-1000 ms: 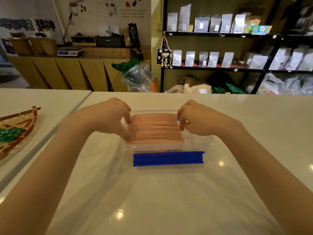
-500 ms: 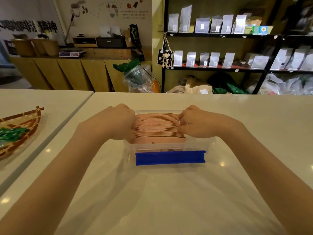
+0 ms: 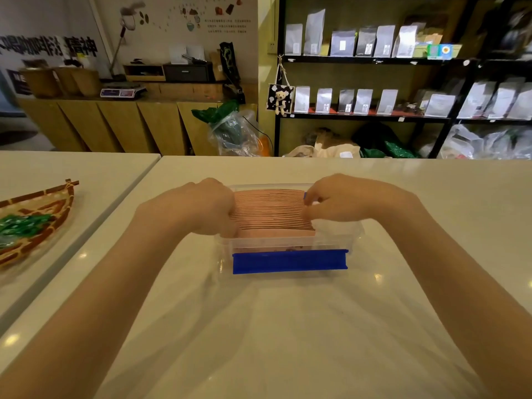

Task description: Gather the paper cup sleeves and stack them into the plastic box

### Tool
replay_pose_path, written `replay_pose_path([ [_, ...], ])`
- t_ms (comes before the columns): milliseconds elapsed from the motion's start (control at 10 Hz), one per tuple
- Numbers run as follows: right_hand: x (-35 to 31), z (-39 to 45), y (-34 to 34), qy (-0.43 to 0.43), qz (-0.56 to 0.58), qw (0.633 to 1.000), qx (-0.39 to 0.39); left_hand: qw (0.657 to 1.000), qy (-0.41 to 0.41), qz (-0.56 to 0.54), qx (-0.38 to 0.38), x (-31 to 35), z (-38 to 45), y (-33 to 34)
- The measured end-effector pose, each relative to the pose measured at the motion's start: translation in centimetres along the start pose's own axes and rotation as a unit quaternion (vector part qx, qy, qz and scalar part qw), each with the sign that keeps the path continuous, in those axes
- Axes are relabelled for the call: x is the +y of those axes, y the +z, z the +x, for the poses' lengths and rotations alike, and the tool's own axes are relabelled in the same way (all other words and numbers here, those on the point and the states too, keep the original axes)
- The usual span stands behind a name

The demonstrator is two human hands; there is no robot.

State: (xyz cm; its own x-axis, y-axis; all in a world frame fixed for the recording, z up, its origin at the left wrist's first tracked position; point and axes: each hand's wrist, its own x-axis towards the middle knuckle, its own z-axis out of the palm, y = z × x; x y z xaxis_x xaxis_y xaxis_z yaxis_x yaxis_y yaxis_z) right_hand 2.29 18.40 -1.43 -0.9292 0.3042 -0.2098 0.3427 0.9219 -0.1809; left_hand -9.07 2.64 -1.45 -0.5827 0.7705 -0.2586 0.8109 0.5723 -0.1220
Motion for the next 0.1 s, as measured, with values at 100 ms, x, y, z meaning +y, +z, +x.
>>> replay_pose_path([
  [100, 0.69, -1.19, -1.57, -0.035, 0.034, 0.994, 0.096, 0.991, 0.049, -0.08, 0.096, 0.41, -0.96, -1.14],
])
